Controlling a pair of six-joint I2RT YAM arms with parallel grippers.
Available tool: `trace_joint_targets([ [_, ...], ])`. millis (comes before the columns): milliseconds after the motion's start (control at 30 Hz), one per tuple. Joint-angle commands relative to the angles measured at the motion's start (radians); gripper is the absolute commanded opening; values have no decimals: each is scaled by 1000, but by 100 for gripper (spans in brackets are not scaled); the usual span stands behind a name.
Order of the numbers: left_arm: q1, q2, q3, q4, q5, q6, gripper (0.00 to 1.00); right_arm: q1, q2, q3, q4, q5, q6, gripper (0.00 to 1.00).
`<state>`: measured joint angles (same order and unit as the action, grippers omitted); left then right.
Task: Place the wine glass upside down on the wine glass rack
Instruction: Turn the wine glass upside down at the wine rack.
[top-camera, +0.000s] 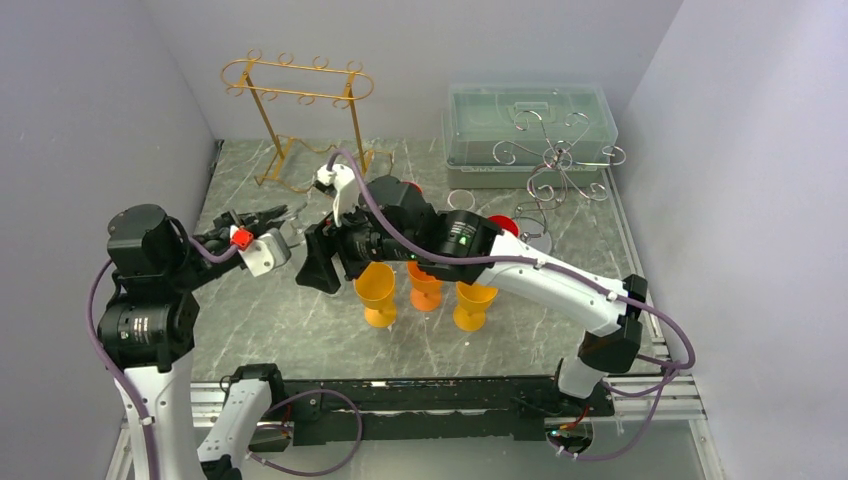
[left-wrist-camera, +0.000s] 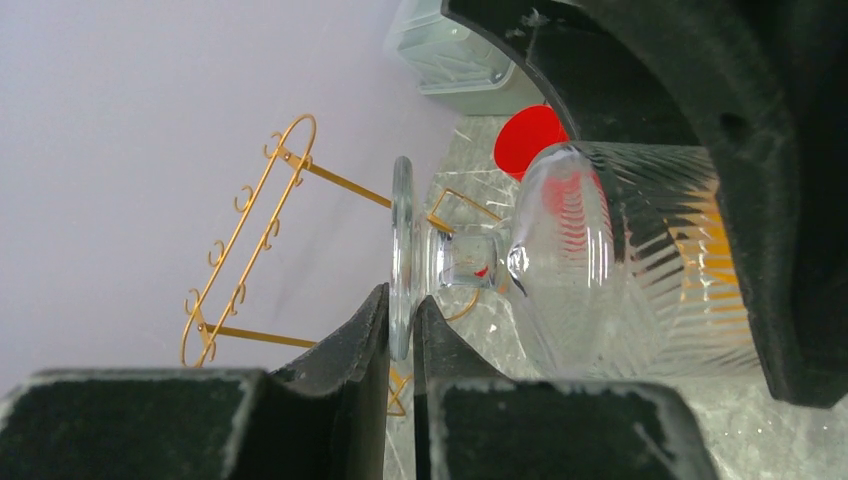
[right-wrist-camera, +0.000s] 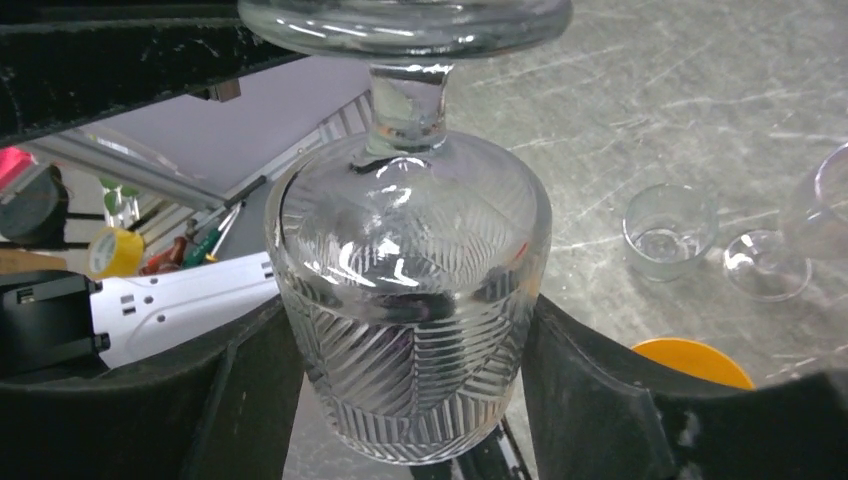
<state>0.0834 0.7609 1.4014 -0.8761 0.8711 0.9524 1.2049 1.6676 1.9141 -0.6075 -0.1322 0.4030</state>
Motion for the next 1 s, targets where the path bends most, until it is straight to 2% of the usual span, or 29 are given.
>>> trace_joint_targets([
  [0, -3, -16, -4, 89, 71, 14, 0, -2, -95, -92, 141, 77, -19, 60],
  [33, -2, -19, -6, 94, 78, 4, 0, -2, -124, -127, 176, 102, -31, 55],
  [67, -3, -23, -10, 102, 84, -11, 4, -3, -162, -170, 202, 127, -44, 51],
  [200, -3, -31, -14, 105, 90, -88, 47, -4, -307, -348, 313, 242, -125, 41],
  [300, -3, -22, 0, 73, 77, -131, 67, -13, -420, -485, 360, 305, -183, 38],
  [467, -2, 1, 19, 71, 68, -262, 74, -49, -626, -703, 389, 396, -242, 27],
  [667, -2, 41, 29, 65, 100, -400, 78, -106, -894, -874, 360, 524, -279, 19],
  [967, -2, 52, -28, 133, 116, -494, 78, -123, -1216, -1107, 340, 774, -272, 6],
])
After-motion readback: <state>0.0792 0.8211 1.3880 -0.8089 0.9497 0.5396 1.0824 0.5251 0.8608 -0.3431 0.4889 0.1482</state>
